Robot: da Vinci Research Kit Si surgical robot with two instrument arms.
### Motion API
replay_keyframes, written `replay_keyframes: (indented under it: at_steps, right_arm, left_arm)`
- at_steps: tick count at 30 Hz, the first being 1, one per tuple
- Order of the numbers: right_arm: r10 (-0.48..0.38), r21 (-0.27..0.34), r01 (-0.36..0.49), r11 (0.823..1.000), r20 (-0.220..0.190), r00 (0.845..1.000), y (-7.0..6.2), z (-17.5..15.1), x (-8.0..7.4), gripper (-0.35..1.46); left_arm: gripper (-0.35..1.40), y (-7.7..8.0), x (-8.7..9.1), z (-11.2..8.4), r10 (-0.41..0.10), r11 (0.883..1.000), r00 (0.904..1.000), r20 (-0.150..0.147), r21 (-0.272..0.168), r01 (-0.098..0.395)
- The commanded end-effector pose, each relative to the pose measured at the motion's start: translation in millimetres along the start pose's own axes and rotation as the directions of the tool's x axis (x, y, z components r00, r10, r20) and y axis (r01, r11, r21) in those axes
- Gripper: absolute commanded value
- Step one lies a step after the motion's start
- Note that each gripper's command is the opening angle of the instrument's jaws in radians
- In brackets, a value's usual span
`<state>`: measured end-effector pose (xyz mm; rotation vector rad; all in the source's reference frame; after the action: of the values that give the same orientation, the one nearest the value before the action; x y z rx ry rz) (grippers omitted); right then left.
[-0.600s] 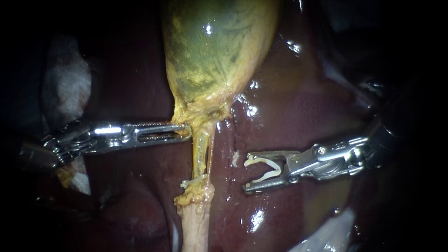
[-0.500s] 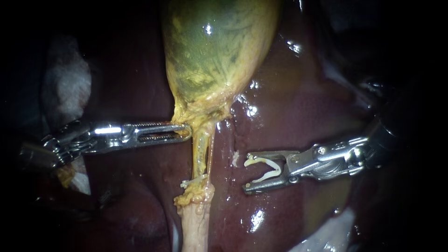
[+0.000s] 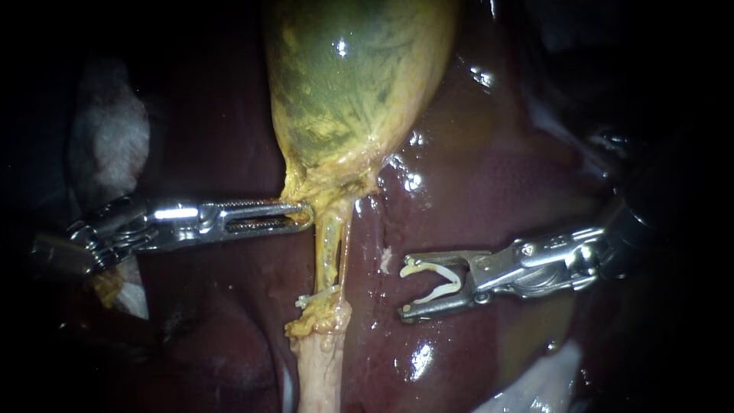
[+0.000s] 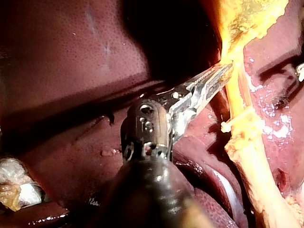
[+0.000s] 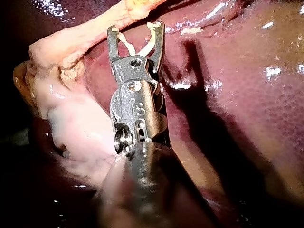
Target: Clipping second clip left tube
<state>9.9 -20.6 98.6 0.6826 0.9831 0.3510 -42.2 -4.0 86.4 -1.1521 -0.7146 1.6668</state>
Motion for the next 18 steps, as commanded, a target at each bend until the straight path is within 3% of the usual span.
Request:
replay_keyframes:
  at_steps: [1, 8, 18]
  right_arm:
    - [0.001, -0.001, -0.001, 1.000, 0.000, 1.000, 0.0, 0.0, 0.0, 0.60]
    - [0.001, -0.002, -0.001, 1.000, -0.001, 1.000, 0.1, 0.1, 0.0, 0.60]
    - [0.005, -0.005, -0.005, 1.000, -0.002, 1.000, -0.2, 0.8, 0.8, 0.60]
  left_arm:
    - [-0.08, 0.0, 0.0, 0.0, 0.000, 1.000, 1.0000, 0.000, 0.000, 0.000]
    - [-0.08, 0.7, 0.7, -0.6, -0.006, 1.000, 1.0000, 0.001, -0.003, 0.006]
    - [-0.08, 2.6, 3.8, -3.9, -0.022, 1.000, 0.9997, 0.009, -0.017, 0.022]
